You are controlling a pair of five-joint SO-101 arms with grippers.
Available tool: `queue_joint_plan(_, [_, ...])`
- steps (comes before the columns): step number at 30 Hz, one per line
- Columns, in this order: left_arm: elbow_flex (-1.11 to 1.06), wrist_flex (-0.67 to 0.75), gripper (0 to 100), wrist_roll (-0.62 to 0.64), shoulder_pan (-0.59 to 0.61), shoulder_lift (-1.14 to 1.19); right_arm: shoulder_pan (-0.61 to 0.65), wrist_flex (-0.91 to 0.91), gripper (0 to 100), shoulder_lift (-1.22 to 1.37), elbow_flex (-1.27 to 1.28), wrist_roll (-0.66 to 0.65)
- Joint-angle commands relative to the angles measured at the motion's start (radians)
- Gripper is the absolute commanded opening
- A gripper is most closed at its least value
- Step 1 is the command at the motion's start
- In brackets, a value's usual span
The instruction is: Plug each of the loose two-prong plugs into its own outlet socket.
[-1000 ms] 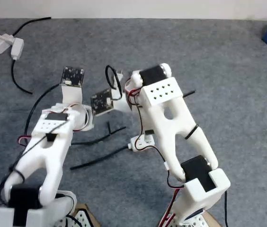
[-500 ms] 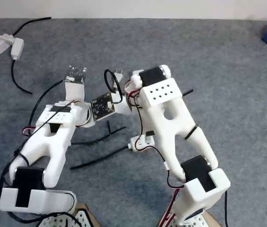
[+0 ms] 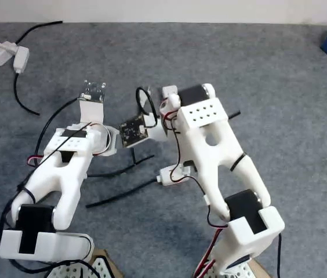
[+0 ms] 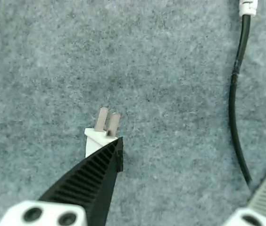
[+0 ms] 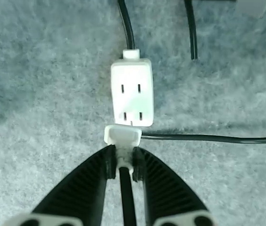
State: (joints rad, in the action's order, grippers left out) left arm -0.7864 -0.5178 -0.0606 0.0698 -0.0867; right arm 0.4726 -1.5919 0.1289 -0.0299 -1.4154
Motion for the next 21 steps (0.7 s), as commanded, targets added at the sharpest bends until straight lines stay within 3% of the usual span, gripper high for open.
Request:
queue_joint_plan(1, [0.035, 0.012, 44, -0.011, -0.008, -0.004, -0.015, 0.03, 0.9, -0.013, -0.001, -0.014])
queue_joint_plan(21, [0.035, 0.012, 44, -0.011, -0.008, -0.004, 0.001, 0.062, 0.9, -0.012, 0.061, -0.011])
